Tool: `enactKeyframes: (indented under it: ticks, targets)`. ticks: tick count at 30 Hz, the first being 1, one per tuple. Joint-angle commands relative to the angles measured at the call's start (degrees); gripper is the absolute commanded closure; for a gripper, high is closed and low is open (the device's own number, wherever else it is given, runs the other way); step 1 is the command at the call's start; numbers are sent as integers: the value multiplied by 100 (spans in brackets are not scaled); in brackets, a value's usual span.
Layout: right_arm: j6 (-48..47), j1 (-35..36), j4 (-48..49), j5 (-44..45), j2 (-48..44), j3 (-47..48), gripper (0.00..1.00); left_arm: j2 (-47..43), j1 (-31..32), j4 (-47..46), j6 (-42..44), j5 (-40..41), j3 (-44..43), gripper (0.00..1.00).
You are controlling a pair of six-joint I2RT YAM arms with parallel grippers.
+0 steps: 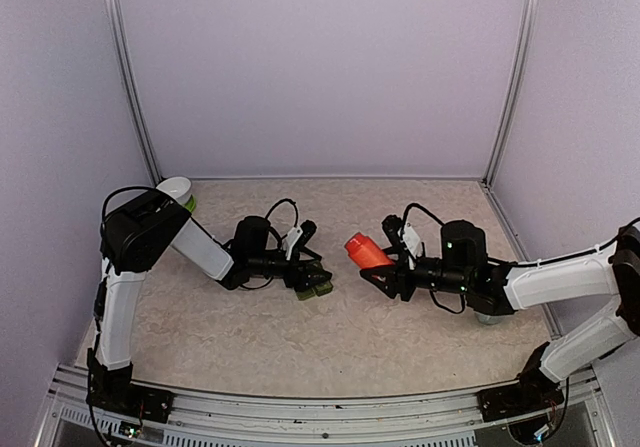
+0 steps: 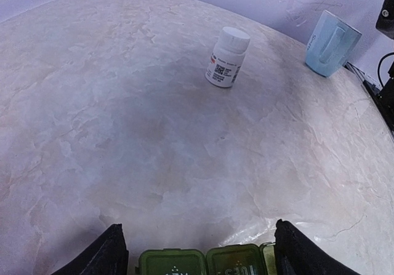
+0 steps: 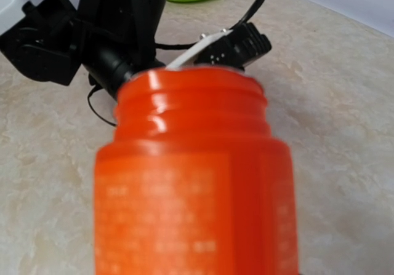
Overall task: Sort the pills into containers
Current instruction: Hold the pill container at the center of the board.
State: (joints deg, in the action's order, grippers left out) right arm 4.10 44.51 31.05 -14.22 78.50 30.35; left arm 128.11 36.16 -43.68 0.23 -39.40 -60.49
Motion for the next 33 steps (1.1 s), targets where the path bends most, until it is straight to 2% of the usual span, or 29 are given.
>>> enactKeyframes:
  ticks: [1,4,19,23,29,33]
  targets:
    - [32,37,138,-10,-227,-37,69,397,67,677,-153,28,81,23]
    - [53,36,118,-10,-246,-64,69,422,74,674,-146,4,71,28]
    - [276,205,-446,115,-423,-132,69,454,77,626,-179,32,77,37]
    - [399,286,-535,206,-245,-156,70,440,75,575,-207,83,131,36]
    - [536,357,-595,286,171,-73,70,393,105,608,-133,136,193,25]
    - [543,390,-663,244,430,62,70,438,119,729,-67,155,109,25]
